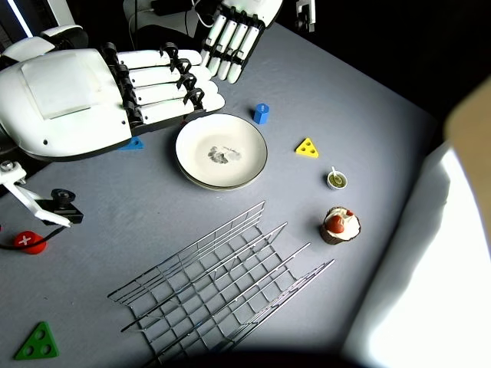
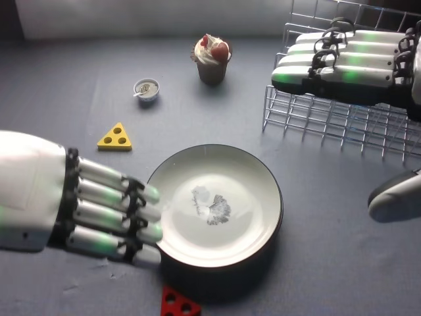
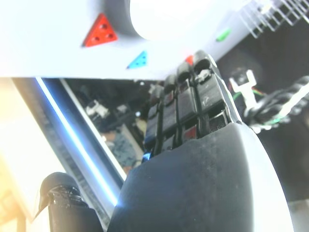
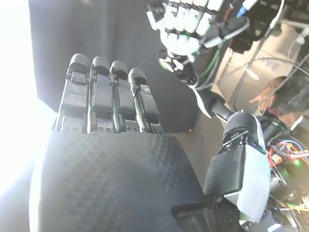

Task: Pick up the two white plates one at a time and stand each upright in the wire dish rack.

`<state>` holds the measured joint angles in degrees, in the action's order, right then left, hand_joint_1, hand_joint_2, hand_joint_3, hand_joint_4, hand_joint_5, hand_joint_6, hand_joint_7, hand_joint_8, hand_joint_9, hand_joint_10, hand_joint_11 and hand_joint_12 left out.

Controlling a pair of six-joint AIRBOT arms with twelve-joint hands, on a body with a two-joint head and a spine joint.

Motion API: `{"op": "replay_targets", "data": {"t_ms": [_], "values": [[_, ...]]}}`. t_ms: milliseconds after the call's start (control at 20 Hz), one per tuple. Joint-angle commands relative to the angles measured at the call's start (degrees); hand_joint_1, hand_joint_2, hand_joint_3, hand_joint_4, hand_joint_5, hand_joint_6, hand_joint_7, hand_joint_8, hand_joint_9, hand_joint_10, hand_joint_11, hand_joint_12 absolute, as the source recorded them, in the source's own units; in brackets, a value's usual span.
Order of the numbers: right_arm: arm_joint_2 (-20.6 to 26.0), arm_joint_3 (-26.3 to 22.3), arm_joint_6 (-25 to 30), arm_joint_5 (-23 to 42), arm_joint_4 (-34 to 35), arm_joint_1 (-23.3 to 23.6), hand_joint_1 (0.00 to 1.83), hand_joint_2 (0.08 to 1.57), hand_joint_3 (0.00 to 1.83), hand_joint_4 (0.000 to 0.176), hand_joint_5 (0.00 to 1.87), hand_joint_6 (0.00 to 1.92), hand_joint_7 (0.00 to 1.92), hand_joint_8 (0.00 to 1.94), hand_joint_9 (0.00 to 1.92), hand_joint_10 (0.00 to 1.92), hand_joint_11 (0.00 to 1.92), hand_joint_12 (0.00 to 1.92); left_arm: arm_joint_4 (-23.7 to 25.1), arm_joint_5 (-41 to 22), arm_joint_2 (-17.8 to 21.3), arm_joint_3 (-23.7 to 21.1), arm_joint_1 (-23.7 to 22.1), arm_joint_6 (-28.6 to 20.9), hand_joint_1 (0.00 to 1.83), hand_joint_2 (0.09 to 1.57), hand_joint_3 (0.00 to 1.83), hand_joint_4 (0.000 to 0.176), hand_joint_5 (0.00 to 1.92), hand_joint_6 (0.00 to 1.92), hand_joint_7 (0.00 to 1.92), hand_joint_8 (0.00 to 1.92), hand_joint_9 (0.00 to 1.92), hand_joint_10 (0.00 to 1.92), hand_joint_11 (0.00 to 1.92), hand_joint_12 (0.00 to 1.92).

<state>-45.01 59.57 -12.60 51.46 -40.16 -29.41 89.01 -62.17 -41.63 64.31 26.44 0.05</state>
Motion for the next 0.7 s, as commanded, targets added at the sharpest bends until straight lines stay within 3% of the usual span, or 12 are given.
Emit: {"op": "replay_targets", "data": {"t_ms": [0, 250, 650], "values": [[-0.1, 0.0, 0.4, 5.3, 2.2, 0.9, 0.00, 0.89, 0.01, 0.000, 0.07, 0.00, 0.08, 0.01, 0.08, 0.01, 0.07, 0.01, -4.6, -1.5, 0.1, 0.0, -0.2, -0.1, 0.07, 0.84, 0.00, 0.000, 0.13, 0.00, 0.15, 0.01, 0.14, 0.00, 0.15, 0.01], [-1.5, 1.6, -1.7, 4.2, 1.5, 0.6, 0.00, 0.88, 0.00, 0.000, 0.07, 0.01, 0.10, 0.01, 0.09, 0.01, 0.07, 0.01, -5.5, -1.0, -0.8, 1.2, 0.1, -0.1, 0.04, 0.84, 0.00, 0.000, 0.13, 0.00, 0.15, 0.00, 0.14, 0.00, 0.15, 0.01], [-0.8, -3.3, -10.0, 4.1, 1.7, -0.3, 0.00, 0.88, 0.00, 0.000, 0.07, 0.01, 0.08, 0.01, 0.09, 0.02, 0.09, 0.02, -6.1, -2.4, -1.7, 7.2, -1.6, -0.1, 0.04, 0.84, 0.00, 0.000, 0.12, 0.00, 0.15, 0.00, 0.15, 0.00, 0.17, 0.02]]}}
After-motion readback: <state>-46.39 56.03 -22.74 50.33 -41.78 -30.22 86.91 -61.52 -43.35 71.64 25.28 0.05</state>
